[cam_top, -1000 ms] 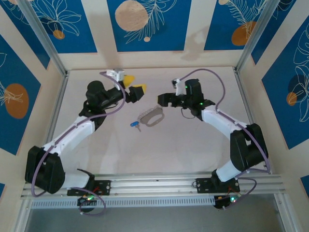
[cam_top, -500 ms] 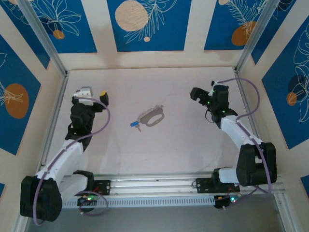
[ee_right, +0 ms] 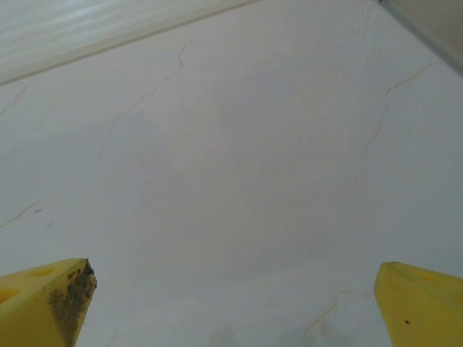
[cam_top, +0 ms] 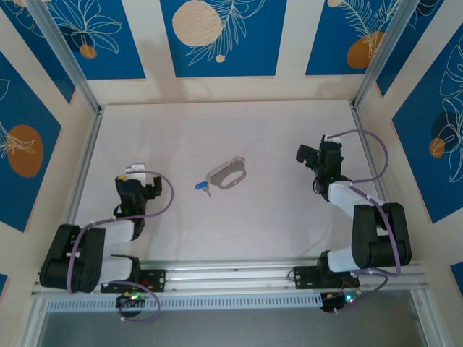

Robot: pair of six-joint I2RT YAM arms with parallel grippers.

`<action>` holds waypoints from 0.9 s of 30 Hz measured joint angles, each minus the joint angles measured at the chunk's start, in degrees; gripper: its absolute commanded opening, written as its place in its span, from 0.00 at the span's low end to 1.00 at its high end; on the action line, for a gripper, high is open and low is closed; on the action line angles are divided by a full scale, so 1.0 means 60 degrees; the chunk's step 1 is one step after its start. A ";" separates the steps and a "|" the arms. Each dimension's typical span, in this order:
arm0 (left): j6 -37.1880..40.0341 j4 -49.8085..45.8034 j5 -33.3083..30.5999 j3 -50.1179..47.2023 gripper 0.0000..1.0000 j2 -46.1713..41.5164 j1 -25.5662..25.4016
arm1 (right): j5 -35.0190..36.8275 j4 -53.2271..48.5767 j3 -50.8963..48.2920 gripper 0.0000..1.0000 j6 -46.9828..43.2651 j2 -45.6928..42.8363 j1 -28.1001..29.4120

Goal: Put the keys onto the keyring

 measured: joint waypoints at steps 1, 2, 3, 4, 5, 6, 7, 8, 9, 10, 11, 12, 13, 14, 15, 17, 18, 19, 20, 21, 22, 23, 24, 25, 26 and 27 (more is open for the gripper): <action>0.0004 0.0288 0.0004 0.0004 1.00 0.0171 0.0000 | 0.0022 0.0131 -0.0062 0.99 -0.0102 -0.0018 -0.0007; 0.0004 0.0608 0.0015 0.0007 1.00 0.0364 0.0000 | 0.0022 0.0197 -0.0120 0.99 -0.0200 -0.0040 -0.0015; 0.0007 0.0849 0.0040 0.0007 1.00 0.0539 0.0004 | 0.0022 0.0244 -0.0168 0.99 -0.0273 -0.0084 -0.0015; 0.0011 0.1184 0.0058 0.0007 1.00 0.0794 0.0000 | 0.0025 0.0295 -0.0240 0.99 -0.0357 -0.0149 -0.0015; 0.0033 0.1483 0.0080 0.0007 1.00 0.1064 0.0004 | 0.0029 0.0368 -0.0328 0.99 -0.0415 -0.0219 -0.0015; 0.0036 0.1712 0.0087 0.0007 1.00 0.1293 0.0004 | 0.0036 0.0430 -0.0415 0.99 -0.0470 -0.0277 -0.0015; 0.0051 0.1953 0.0124 0.0007 1.00 0.1541 0.0004 | 0.0069 0.0554 -0.0546 0.99 -0.0510 -0.0328 -0.0015; 0.0066 0.2080 0.0193 0.0018 1.00 0.1723 0.0004 | 0.0076 0.0729 -0.0732 0.99 -0.0539 -0.0364 -0.0015; 0.0069 0.2131 0.0270 0.0033 1.00 0.1832 0.0004 | 0.0095 0.0863 -0.0882 0.99 -0.0561 -0.0372 -0.0015; 0.0069 0.2215 0.0335 0.0058 1.00 0.1923 0.0004 | 0.0095 0.1111 -0.1107 0.99 -0.0568 -0.0368 -0.0025; 0.0069 0.2302 0.0368 0.0098 1.00 0.2014 0.0004 | 0.0095 0.1297 -0.1315 0.99 -0.0572 -0.0361 -0.0025; 0.0069 0.2422 0.0408 0.0120 1.00 0.2106 0.0004 | 0.0076 0.1479 -0.1479 0.99 -0.0590 -0.0339 -0.0025; 0.0073 0.2656 0.0474 0.0131 1.00 0.2251 0.0004 | 0.0044 0.1781 -0.1679 0.99 -0.0652 -0.0262 -0.0033; 0.0084 0.2852 0.0528 0.0131 1.00 0.2408 0.0004 | -0.0015 0.2142 -0.1861 0.99 -0.0688 -0.0146 -0.0033; 0.0106 0.2900 0.0583 0.0135 1.00 0.2492 0.0004 | -0.0073 0.2459 -0.2007 0.99 -0.0721 -0.0018 -0.0033; 0.0149 0.2871 0.0707 0.0142 1.00 0.2521 0.0007 | -0.0313 0.2980 -0.2313 1.00 -0.0845 0.0226 -0.0033; 0.0186 0.2871 0.0783 0.0182 1.00 0.2521 0.0007 | -0.0448 0.3147 -0.2397 1.00 -0.0900 0.0302 -0.0036; 0.0237 0.2783 0.0878 0.0277 1.00 0.2521 0.0007 | -0.0634 0.3351 -0.2452 1.00 -0.0973 0.0375 -0.0044; 0.0284 0.2656 0.0954 0.0423 1.00 0.2521 0.0007 | -0.0827 0.3512 -0.2466 1.00 -0.1042 0.0448 -0.0062; 0.0310 0.2484 0.1045 0.0586 1.00 0.2521 0.0011 | -0.0987 0.3727 -0.2481 0.99 -0.1086 0.0532 -0.0080; 0.0321 0.2277 0.1126 0.0787 1.00 0.2521 0.0011 | -0.1169 0.4124 -0.2499 0.99 -0.1147 0.0703 -0.0095; 0.0321 0.2080 0.1202 0.0994 1.00 0.2521 0.0011 | -0.1293 0.4452 -0.2510 0.99 -0.1191 0.0882 -0.0106; 0.0321 0.1938 0.1271 0.1137 1.00 0.2521 0.0011 | -0.1439 0.4550 -0.2506 0.99 -0.1228 0.1009 -0.0124; 0.0321 0.1814 0.1344 0.1271 1.00 0.2521 0.0011 | -0.1603 0.4546 -0.2499 0.99 -0.1290 0.1086 -0.0142; 0.0321 0.1701 0.1388 0.1359 1.00 0.2521 0.0011 | -0.1727 0.4550 -0.2488 0.99 -0.1330 0.1129 -0.0157; 0.0321 0.1636 0.1446 0.1399 1.00 0.2521 0.0022 | -0.1836 0.4535 -0.2459 0.99 -0.1370 0.1155 -0.0164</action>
